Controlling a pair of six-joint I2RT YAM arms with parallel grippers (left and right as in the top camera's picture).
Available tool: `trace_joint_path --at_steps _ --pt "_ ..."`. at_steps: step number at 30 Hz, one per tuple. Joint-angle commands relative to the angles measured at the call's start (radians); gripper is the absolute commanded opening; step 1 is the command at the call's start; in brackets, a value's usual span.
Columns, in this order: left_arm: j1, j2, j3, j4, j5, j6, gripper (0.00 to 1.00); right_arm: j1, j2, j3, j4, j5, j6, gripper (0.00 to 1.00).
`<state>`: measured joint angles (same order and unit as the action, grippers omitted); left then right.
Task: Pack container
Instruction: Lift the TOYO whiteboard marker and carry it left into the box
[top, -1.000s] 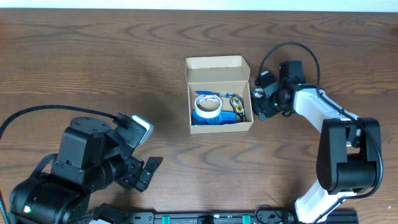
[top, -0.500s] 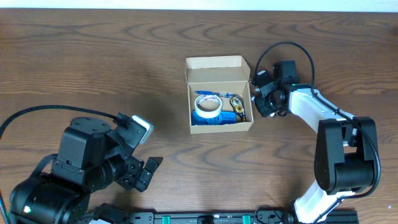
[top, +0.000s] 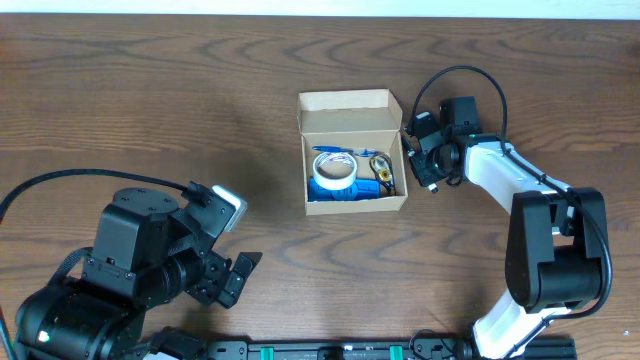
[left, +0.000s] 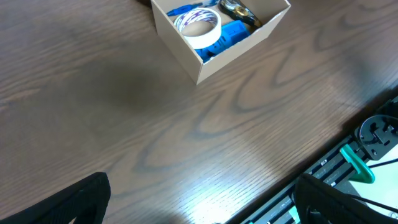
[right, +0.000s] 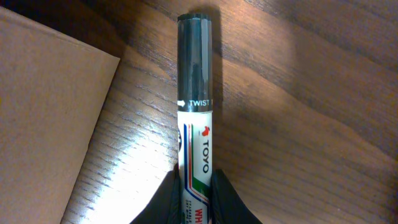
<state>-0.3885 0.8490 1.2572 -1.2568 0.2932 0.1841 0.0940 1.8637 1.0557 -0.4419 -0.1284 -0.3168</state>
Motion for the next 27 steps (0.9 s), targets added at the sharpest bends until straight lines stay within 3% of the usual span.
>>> trace_joint_path --at_steps 1,15,27 --pt "0.002 0.000 0.008 -0.003 0.013 0.007 0.95 0.005 -0.005 0.032 -0.022 0.006 0.037 0.01" --pt "0.002 0.000 0.008 -0.003 0.013 0.006 0.95 0.013 -0.272 0.271 -0.181 0.004 0.037 0.02" --pt "0.002 0.000 0.008 -0.003 0.013 0.007 0.95 0.143 -0.465 0.301 -0.175 -0.042 0.029 0.01"
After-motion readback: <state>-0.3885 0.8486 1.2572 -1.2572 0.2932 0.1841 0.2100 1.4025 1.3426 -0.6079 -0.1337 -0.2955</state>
